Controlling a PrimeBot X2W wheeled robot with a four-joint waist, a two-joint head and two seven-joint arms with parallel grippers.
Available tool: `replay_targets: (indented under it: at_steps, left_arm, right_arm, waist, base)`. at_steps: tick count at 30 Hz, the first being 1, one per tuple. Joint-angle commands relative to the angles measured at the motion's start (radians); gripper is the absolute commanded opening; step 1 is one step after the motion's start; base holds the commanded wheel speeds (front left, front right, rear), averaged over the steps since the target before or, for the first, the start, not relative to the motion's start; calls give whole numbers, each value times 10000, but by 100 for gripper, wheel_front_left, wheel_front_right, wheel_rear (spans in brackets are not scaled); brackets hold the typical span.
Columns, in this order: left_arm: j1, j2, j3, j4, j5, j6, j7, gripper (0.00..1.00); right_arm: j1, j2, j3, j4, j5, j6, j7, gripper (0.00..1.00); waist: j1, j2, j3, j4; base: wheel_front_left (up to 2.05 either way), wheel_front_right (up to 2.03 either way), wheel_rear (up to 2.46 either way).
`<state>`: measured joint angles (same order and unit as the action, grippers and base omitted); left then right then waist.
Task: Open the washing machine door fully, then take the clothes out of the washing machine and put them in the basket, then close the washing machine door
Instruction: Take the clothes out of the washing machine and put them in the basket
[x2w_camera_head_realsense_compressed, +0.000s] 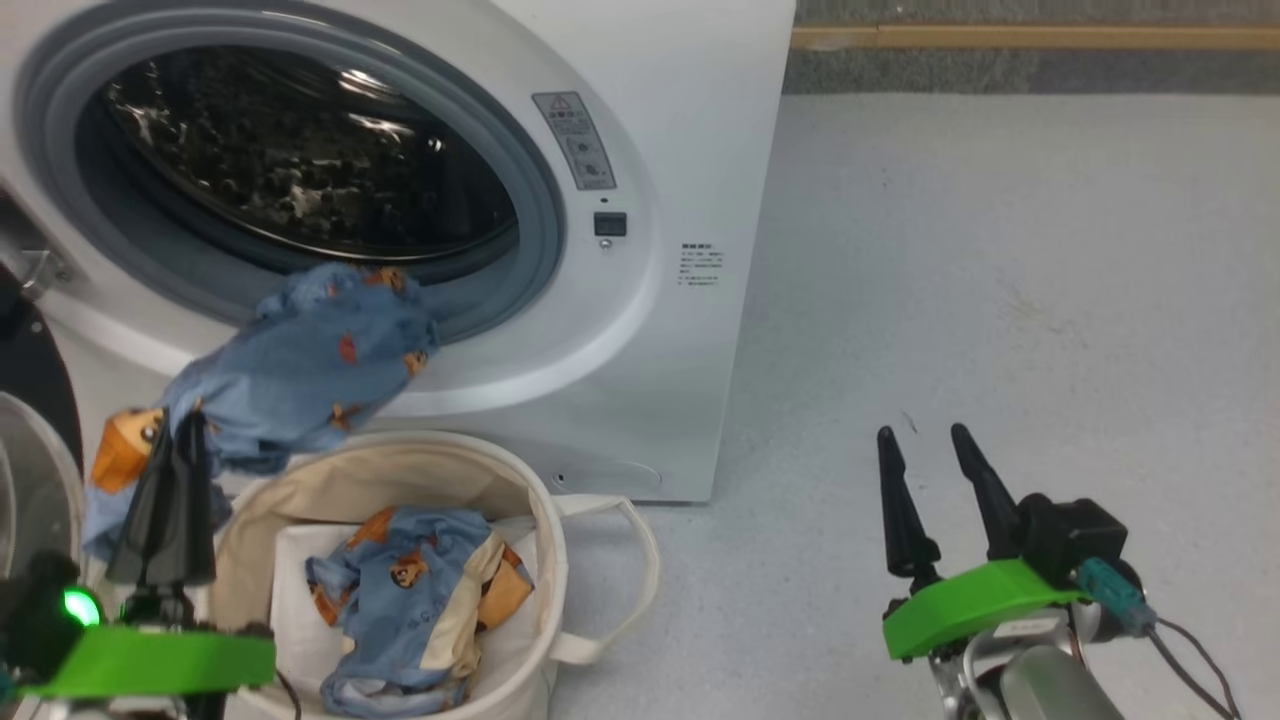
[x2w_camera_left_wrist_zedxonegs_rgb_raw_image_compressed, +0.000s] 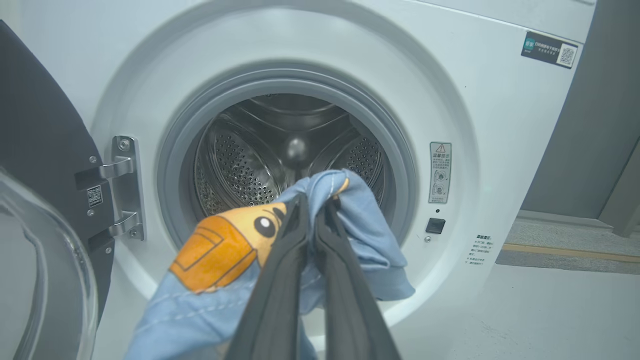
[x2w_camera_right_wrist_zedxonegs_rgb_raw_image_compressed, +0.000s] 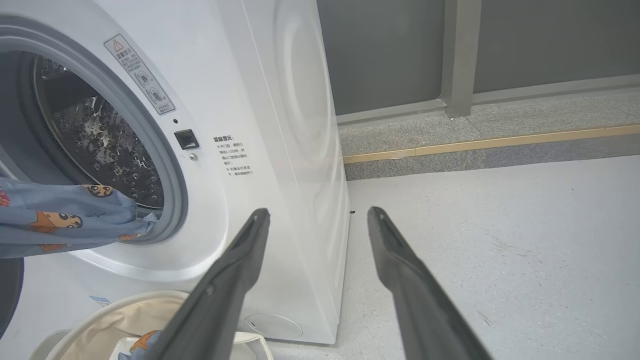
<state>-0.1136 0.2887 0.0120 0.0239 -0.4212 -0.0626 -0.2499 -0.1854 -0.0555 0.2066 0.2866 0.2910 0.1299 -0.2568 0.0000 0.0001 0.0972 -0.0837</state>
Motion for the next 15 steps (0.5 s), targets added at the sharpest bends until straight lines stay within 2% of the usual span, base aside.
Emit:
replay_targets:
  at_steps: [1, 7, 15]
  left_arm:
    - [-29, 193, 432, -624, -22, -9, -99, 0]
    - [482, 24, 527, -770, -408, 34, 45, 0]
    - [338, 13, 39, 1342, -346, -203, 68, 0]
  right_arm:
    - [-77, 53, 294, -251, -31, 8, -49, 100]
    - [-68, 53, 331, -228, -50, 8, -49, 100]
    - [-149, 53, 430, -207, -76, 8, -49, 100]
  waist:
    - [0, -1, -124, 76]
    - [0, -1, -214, 90]
    - [0, -1, -84, -177]
  base:
    - [0, 0, 0]
    - [0, 0, 0]
    - [0, 0, 0]
